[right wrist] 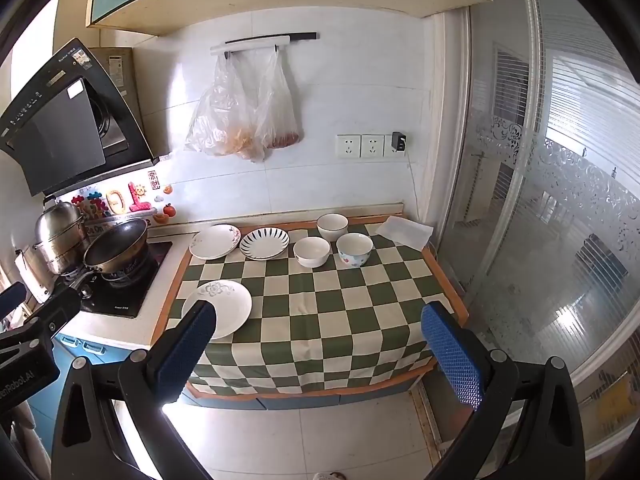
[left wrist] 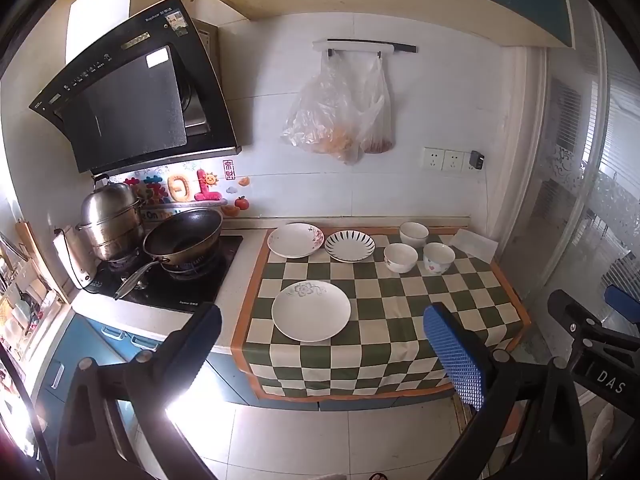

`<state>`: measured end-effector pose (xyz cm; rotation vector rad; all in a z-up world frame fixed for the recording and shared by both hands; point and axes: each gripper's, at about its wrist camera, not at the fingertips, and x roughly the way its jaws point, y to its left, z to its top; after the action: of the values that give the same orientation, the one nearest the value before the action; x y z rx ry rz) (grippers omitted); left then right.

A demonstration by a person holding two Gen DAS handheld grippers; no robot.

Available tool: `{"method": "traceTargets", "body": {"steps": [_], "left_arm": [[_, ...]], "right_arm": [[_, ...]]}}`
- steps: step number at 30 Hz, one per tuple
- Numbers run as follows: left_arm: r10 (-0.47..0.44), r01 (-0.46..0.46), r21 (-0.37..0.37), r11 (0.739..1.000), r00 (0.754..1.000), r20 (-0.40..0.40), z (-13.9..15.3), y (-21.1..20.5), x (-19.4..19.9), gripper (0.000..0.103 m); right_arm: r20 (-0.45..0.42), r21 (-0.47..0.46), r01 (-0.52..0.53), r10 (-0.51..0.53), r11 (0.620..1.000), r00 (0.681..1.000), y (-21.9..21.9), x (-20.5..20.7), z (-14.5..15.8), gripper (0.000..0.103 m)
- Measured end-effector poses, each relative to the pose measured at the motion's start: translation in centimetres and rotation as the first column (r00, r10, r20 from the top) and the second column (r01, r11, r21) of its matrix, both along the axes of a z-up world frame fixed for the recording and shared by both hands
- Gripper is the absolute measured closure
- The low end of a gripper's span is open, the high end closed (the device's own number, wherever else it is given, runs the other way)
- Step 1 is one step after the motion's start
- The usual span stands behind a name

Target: Organize plates and bowls

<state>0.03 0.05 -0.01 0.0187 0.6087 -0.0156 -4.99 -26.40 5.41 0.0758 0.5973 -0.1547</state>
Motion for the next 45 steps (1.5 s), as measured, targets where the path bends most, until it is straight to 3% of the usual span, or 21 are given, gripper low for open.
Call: {"method": "traceTargets", "body": {"steps": [45], "left_arm": [[0.001, -0.001, 0.008, 1.0, 1.0, 0.012, 0.25, 0.12, -0.11, 0.0]], "right_arm": [[0.005, 0.003, 0.001, -0.001, 1.0, 1.0, 0.26, 0.09, 0.24, 0.0]]}}
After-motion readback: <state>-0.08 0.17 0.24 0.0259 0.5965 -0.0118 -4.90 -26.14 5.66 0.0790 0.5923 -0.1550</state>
